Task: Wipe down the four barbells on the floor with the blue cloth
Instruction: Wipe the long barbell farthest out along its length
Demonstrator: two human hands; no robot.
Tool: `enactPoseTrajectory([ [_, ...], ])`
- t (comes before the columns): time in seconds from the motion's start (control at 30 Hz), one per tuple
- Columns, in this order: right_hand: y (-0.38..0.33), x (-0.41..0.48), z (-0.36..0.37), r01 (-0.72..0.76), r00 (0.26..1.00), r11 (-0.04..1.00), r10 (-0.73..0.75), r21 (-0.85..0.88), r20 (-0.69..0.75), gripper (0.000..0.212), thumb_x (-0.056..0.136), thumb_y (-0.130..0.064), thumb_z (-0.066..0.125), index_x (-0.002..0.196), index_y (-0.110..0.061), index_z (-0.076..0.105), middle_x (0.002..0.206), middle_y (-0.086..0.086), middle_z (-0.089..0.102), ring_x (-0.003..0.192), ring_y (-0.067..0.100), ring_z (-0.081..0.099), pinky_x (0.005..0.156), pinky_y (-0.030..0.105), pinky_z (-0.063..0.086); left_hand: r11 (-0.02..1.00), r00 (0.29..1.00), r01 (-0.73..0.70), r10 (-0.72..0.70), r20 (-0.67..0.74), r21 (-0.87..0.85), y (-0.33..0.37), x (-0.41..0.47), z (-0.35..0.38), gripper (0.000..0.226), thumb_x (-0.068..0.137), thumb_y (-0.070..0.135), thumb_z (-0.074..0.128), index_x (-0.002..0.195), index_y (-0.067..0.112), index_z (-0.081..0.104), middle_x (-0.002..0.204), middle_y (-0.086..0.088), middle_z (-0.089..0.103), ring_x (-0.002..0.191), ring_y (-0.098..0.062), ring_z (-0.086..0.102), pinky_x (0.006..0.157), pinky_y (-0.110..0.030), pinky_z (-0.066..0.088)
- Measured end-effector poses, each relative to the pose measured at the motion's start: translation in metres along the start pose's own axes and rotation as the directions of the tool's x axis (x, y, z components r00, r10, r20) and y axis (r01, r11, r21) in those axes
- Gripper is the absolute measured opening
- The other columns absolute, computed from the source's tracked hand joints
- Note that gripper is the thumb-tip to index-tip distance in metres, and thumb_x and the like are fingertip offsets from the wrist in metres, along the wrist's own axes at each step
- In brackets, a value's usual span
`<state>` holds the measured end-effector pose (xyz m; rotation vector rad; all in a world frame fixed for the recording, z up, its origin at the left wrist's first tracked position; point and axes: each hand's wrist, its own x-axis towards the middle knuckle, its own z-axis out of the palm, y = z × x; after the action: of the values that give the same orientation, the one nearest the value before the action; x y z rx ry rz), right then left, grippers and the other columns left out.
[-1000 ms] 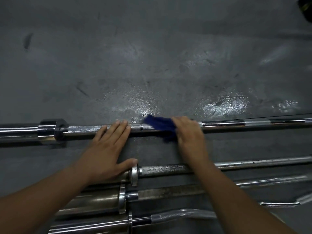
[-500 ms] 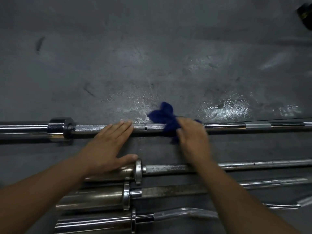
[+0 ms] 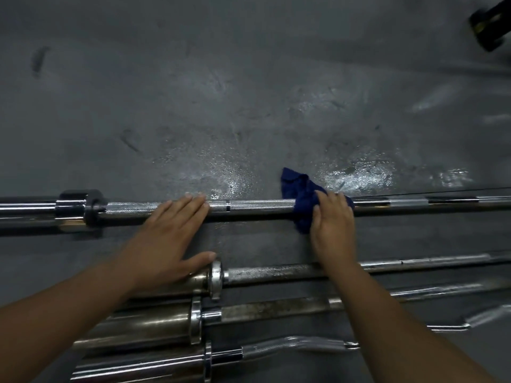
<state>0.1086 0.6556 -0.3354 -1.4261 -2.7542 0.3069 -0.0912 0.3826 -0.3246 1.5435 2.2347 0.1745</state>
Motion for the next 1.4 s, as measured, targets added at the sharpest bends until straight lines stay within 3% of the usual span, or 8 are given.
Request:
enactPoseTrajectory([
  [0.27,-0.104,-0.025,0.009,0.319,0.935,0.897,-0.35,0.306,0.051,0.041,0.08,-0.004,0.06,0.117,-0.02,0.067,0.119,-0.001,0.066,0.111,0.018,0.058,0.102,0.036,0.041,0.999,0.999,0.029,-0.03,0.012,0.034,0.006,0.001,-0.001,0.1,0.086,0.085,0.011,0.159,0.017,0.016,0.165,-0.002,0.01,0.152,-0.018,0.008,0.121,-0.039,0.002],
  [0.4,-0.031,0.014,-0.012,0.19,0.979,0.953,-0.202,0.235,0.027,0.039,0.069,0.008,0.049,0.096,-0.015,0.065,0.096,0.005,0.056,0.092,0.025,0.052,0.077,0.033,0.04,1.0,1.0,0.009,-0.008,-0.003,0.025,0.002,0.0,-0.001,0.1,0.086,0.085,0.011,0.158,0.017,0.017,0.165,-0.001,0.012,0.152,-0.018,0.009,0.121,-0.036,0.003],
  [0.6,0.049,0.037,-0.025,-0.272,0.955,0.954,0.284,0.127,-0.09,0.042,0.076,-0.002,0.047,0.111,-0.004,0.069,0.118,0.02,0.056,0.109,0.04,0.05,0.095,0.036,0.039,1.0,1.0,0.011,-0.011,0.014,0.002,0.0,0.002,0.0,0.103,0.083,0.089,0.013,0.159,0.019,0.013,0.165,0.001,0.008,0.152,-0.016,0.007,0.123,-0.04,0.007],
  [0.73,-0.033,-0.01,0.005,0.095,0.995,0.967,-0.092,0.237,-0.022,0.04,0.076,-0.006,0.05,0.109,-0.008,0.071,0.114,0.012,0.065,0.106,0.032,0.054,0.097,0.036,0.041,0.999,1.0,0.019,-0.02,0.016,0.042,0.003,0.001,0.0,0.1,0.086,0.085,0.021,0.158,0.015,0.021,0.164,-0.004,0.017,0.151,-0.02,0.016,0.12,-0.036,0.008],
  [0.83,-0.023,-0.002,0.0,0.21,0.975,0.933,-0.222,0.293,0.008,0.032,0.084,-0.004,0.057,0.111,-0.016,0.071,0.114,0.005,0.06,0.106,0.023,0.049,0.094,0.028,0.037,0.999,1.0,0.023,-0.024,0.019,0.039,0.004,0.001,-0.002,0.097,0.088,0.083,0.024,0.156,0.013,0.026,0.163,-0.005,0.024,0.149,-0.022,0.023,0.119,-0.032,0.007],
  [1.03,0.079,0.052,-0.028,-0.08,0.995,0.958,0.095,0.274,-0.042,0.032,0.076,-0.003,0.051,0.099,-0.011,0.072,0.102,0.015,0.061,0.097,0.032,0.059,0.087,0.026,0.04,0.999,1.0,-0.009,0.008,0.022,0.041,0.0,0.001,-0.006,0.095,0.088,0.082,0.024,0.155,0.014,0.031,0.161,-0.003,0.028,0.146,-0.022,0.029,0.116,-0.032,0.011],
  [1.2,0.114,0.074,-0.048,-0.406,0.9,0.885,0.431,0.229,-0.069,0.057,0.081,0.006,0.044,0.132,-0.016,0.059,0.133,0.02,0.044,0.114,0.033,0.049,0.105,0.028,0.035,0.998,0.999,-0.01,0.007,0.034,0.062,-0.002,0.003,-0.004,0.096,0.088,0.082,0.025,0.152,0.012,0.036,0.159,-0.006,0.033,0.144,-0.026,0.034,0.115,-0.036,0.015],
  [1.4,-0.007,0.001,0.003,-0.094,0.996,0.977,0.092,0.194,0.019,0.053,0.078,-0.003,0.047,0.129,-0.005,0.06,0.146,0.019,0.045,0.137,0.038,0.033,0.116,0.03,0.016,0.998,0.999,0.019,-0.022,0.045,0.054,0.004,0.002,-0.001,0.097,0.088,0.082,0.026,0.154,0.011,0.031,0.16,-0.007,0.03,0.146,-0.026,0.028,0.119,-0.031,0.002],
])
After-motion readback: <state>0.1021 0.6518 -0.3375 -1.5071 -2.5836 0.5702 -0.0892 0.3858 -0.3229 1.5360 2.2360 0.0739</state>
